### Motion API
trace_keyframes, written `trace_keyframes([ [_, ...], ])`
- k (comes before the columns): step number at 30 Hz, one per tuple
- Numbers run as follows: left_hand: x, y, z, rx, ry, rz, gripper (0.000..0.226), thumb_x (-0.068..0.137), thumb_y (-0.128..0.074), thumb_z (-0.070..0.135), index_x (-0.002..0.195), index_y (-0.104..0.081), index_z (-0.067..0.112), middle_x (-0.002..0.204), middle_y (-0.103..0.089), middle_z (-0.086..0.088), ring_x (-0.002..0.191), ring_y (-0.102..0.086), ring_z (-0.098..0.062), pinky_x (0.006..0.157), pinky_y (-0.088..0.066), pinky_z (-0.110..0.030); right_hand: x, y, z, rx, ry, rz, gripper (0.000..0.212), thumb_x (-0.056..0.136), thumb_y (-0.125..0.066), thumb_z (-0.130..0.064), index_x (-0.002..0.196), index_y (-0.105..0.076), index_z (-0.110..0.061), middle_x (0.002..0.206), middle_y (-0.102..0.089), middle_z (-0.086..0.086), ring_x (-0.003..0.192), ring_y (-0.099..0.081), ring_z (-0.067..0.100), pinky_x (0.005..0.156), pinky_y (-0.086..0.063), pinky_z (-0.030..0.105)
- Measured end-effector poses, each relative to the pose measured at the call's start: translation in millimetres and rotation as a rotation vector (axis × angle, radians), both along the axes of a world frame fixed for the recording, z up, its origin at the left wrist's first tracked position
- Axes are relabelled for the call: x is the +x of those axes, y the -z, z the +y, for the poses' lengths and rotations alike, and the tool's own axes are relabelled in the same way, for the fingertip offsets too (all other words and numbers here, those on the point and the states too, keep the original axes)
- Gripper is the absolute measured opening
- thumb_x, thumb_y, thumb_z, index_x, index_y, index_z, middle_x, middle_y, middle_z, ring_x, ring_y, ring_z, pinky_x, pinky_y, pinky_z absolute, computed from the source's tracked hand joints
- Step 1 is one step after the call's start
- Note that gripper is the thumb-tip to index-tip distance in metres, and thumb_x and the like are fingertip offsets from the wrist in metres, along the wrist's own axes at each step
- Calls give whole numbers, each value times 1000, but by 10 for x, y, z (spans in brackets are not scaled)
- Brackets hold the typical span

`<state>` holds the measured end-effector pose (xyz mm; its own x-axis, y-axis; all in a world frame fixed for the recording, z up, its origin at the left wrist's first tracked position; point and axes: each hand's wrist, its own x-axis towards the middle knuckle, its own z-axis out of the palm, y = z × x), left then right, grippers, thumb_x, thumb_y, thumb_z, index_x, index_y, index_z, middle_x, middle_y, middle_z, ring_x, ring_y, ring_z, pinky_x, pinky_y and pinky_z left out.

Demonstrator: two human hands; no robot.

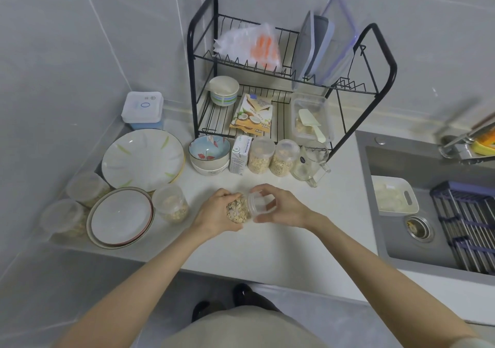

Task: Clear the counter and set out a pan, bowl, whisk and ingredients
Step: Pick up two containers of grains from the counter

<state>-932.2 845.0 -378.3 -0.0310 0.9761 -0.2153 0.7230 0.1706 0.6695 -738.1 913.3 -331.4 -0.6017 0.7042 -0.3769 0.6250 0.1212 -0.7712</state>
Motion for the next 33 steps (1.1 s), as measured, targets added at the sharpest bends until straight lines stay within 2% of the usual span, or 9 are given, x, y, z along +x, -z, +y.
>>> trace_keyframes([
  [2, 6, -4, -11, 0, -1, -3, 84, 58, -86, 28, 134, -52, 24, 120, -49, 6, 110, -53, -10, 96, -41, -21, -5, 15, -14, 16, 34, -28, 60, 71, -82, -29, 125, -54, -30, 107, -57, -12, 76, -57, 1, 72, -44, 13],
  [8, 13, 17, -31, 3, 6, 6, 83, 58, -85, 26, 134, -52, 25, 119, -48, 6, 109, -53, -10, 92, -37, -14, -36, 22, -57, -45, 104, -128, 68, 73, -76, -49, 129, -50, -22, 110, -59, -2, 79, -68, 13, 85, -51, 27],
  [13, -33, 1, -6, -18, 30, 22, 87, 56, -88, 29, 135, -52, 24, 122, -49, 5, 112, -52, -10, 97, -39, -19, -57, -6, -76, 171, -143, -162, 73, 72, -79, -38, 134, -42, -30, 122, -48, -2, 108, -51, 16, 90, -45, 26],
  [16, -48, -3, -12, -17, 36, 12, 86, 55, -89, 27, 133, -53, 24, 121, -49, 5, 110, -52, -9, 96, -38, -17, -62, 4, -103, 210, -109, -159, 69, 72, -76, -45, 131, -47, -27, 119, -54, -1, 96, -53, 16, 87, -48, 28],
  [20, -11, 24, -47, 8, 9, 14, 85, 55, -88, 25, 133, -53, 23, 120, -48, 5, 109, -53, -10, 95, -39, -17, -49, 6, -137, 91, 41, -180, 71, 74, -71, -57, 132, -51, -22, 116, -62, 2, 90, -58, 13, 84, -47, 24],
  [25, 21, 23, -103, 28, -2, 18, 85, 58, -87, 27, 135, -52, 24, 121, -47, 6, 110, -52, -9, 96, -39, -19, -68, -42, -157, -35, 106, -235, 80, 71, -63, -71, 126, -56, -14, 89, -72, 2, 75, -70, 10, 81, -50, 25],
  [28, 12, 9, -118, 36, -31, 7, 84, 57, -87, 28, 134, -52, 25, 118, -47, 7, 110, -52, -10, 94, -38, -17, -26, -122, -116, 35, -60, -187, 86, 67, -79, -54, 139, -40, -27, 122, -56, -7, 103, -58, 11, 87, -45, 21],
  [31, 14, 6, -131, 34, -48, 0, 85, 57, -87, 27, 134, -52, 24, 116, -45, 9, 109, -52, -9, 93, -37, -15, -40, -72, -128, 134, -113, -29, 75, 65, -86, -28, 128, -46, -30, 117, -52, -8, 94, -55, 9, 79, -50, 21],
  [33, 19, 4, -136, 25, -56, -14, 85, 56, -88, 25, 134, -53, 23, 116, -45, 8, 109, -53, -11, 96, -40, -19, -58, -43, -156, 167, -57, -31, 65, 67, -84, -31, 124, -52, -29, 113, -54, -7, 81, -55, 3, 75, -50, 20],
])
